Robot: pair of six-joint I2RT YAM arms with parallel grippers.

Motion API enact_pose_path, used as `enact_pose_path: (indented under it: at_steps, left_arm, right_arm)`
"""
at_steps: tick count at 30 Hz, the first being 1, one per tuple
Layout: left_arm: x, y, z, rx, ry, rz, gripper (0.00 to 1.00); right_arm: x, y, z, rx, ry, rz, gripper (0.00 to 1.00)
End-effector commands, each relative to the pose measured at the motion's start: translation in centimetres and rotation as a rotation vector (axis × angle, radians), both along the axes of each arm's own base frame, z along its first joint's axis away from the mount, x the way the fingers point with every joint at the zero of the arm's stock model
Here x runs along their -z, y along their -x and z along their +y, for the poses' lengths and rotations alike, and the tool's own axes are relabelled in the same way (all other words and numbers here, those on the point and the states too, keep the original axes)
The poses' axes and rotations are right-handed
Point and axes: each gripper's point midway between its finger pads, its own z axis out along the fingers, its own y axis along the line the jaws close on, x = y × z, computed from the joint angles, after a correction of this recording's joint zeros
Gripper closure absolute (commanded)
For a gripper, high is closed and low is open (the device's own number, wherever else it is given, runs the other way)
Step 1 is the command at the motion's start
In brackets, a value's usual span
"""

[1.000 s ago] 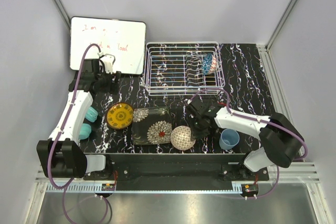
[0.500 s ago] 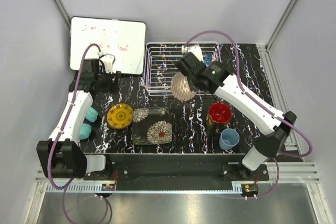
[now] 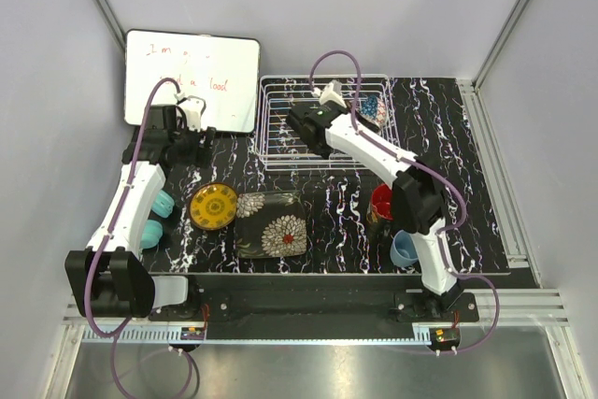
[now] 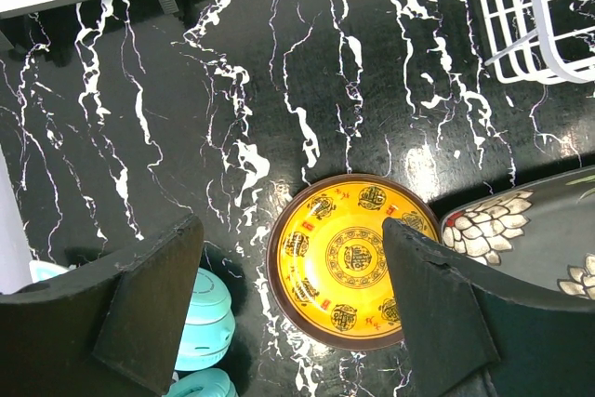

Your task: Load the mixed dishes into the dish rack

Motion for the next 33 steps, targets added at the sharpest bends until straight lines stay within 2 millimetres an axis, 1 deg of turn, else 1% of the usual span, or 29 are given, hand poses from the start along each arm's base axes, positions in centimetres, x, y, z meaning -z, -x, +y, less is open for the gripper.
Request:
enact_pose_path:
  at_steps: [1,2,4,8,10,12,13,14,15,16,18,19,20,21,23,26,29,31,33]
  left_arm:
    - [-1.0,-0.3,-0.4,0.011,0.03,-0.036,0.19]
    - [-0.9,-0.3,-0.4,0.014,0.03,-0.036,0.19]
    - [-0.9,-0.4,-0.5,0.017,0.029,-0.035,0.19]
    - [-1.0,-0.4,-0.4,0.017,0.023,-0.04,0.19]
    - [-0.8,-0.3,-0.4,0.017,0.023,-0.036,0.19]
    - [-0.8,-0.2,-0.4,0.018,0.021,-0.039,0.19]
    - [-0.4,0.0,-0.3,0.02,0.02,-0.029,0.19]
    - [-0.5,0.0,-0.3,0.02,0.016,-0.03,0.19]
    - [-0.3,0.0,0.5,-0.002,0.013,-0.026,0.19]
    - [-0.3,0.0,0.4,-0.001,0.013,-0.026,0.19]
    - [0.0,0.0,0.4,-0.001,0.021,-0.018,0.19]
    - [0.0,-0.1,0.3,0.0,0.024,-0.016,0.19]
    - [-0.2,-0.2,0.2,-0.002,0.03,-0.02,0.19]
    - [-0.1,-0.3,0.3,-0.003,0.029,-0.017,0.2]
    - [-0.6,-0.5,0.3,0.001,0.026,-0.029,0.2]
    - [-1.1,-0.6,0.5,-0.001,0.014,-0.04,0.2]
    - [-1.1,-0.4,0.5,-0.004,0.014,-0.041,0.2]
    - [-0.8,-0.3,0.5,-0.007,0.016,-0.033,0.2]
    - [-0.8,-0.2,0.5,-0.008,0.015,-0.033,0.2]
  right_arm:
    - [-4.9,0.3,-5.0,0.092,0.037,-0.091,1.0]
    - [-4.8,0.2,-5.7,0.107,0.044,-0.081,1.0]
    - [-4.6,0.1,-6.1,0.116,0.036,-0.079,1.0]
    - [-2.6,-0.5,-6.5,0.13,0.049,-0.031,1.0]
    - [-1.2,-1.0,-6.3,0.132,0.054,-0.003,1.0]
    - [-0.7,-1.4,-6.0,0.131,0.049,0.005,1.0]
    - [0.0,-1.7,-5.8,0.131,0.057,0.018,1.0]
    - [0.1,-1.9,-5.6,0.132,0.056,0.016,1.0]
    - [0.4,-2.1,-5.6,0.134,0.053,0.022,1.0]
    - [1.1,-2.4,-5.5,0.137,0.055,0.032,1.0]
    - [1.2,-3.0,-5.4,0.144,0.045,0.027,1.0]
    - [1.9,-3.4,-5.7,0.156,0.048,0.042,1.0]
    - [2.0,-3.9,-5.5,0.158,0.018,0.036,1.0]
    - [2.6,-4.2,-5.5,0.161,0.021,0.045,1.0]
    - [3.1,-4.4,-5.5,0.161,0.025,0.055,1.0]
    - [4.7,-4.4,-5.2,0.16,0.024,0.088,1.0]
    - [5.9,-4.4,-4.9,0.156,0.016,0.113,1.0]
    - [6.5,-4.5,-4.6,0.152,0.004,0.13,1.0]
    - [7.6,-4.4,-4.3,0.146,-0.012,0.163,0.99]
